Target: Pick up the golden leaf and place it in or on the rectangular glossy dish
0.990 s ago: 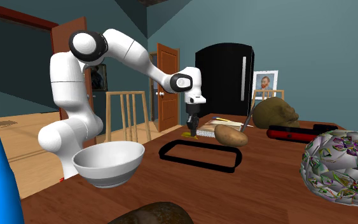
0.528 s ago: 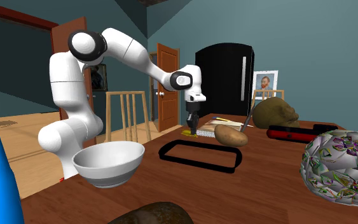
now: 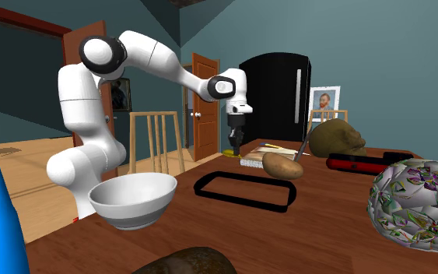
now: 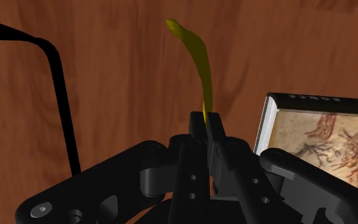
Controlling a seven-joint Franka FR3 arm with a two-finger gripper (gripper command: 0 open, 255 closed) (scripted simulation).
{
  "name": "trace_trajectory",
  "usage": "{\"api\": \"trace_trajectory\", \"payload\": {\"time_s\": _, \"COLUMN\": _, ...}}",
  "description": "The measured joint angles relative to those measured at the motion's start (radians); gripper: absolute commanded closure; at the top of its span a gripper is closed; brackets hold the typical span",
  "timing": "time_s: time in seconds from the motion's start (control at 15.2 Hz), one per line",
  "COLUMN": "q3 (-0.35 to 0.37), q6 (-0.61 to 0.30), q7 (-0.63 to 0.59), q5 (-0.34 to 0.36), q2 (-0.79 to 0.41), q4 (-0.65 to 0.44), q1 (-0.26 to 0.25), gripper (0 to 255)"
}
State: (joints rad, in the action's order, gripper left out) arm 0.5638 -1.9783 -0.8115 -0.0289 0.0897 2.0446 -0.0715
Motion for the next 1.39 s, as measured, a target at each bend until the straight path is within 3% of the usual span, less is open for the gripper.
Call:
{"api": "trace_trajectory", "payload": {"time_s": 0.79, "q3": -0.008, "q6": 0.158, "q7": 0.011, "q5": -0.013, "q2": 0.027, "q4": -0.135, "q1": 0.003, "gripper": 255}}
{"api": "trace_trajectory", "payload": {"time_s": 1.39, "q3": -0.135, "q6": 0.165, "q7": 0.223, "q5": -0.026, "q2": 0.085, "q4": -0.086, "q1": 0.085, "gripper": 255}}
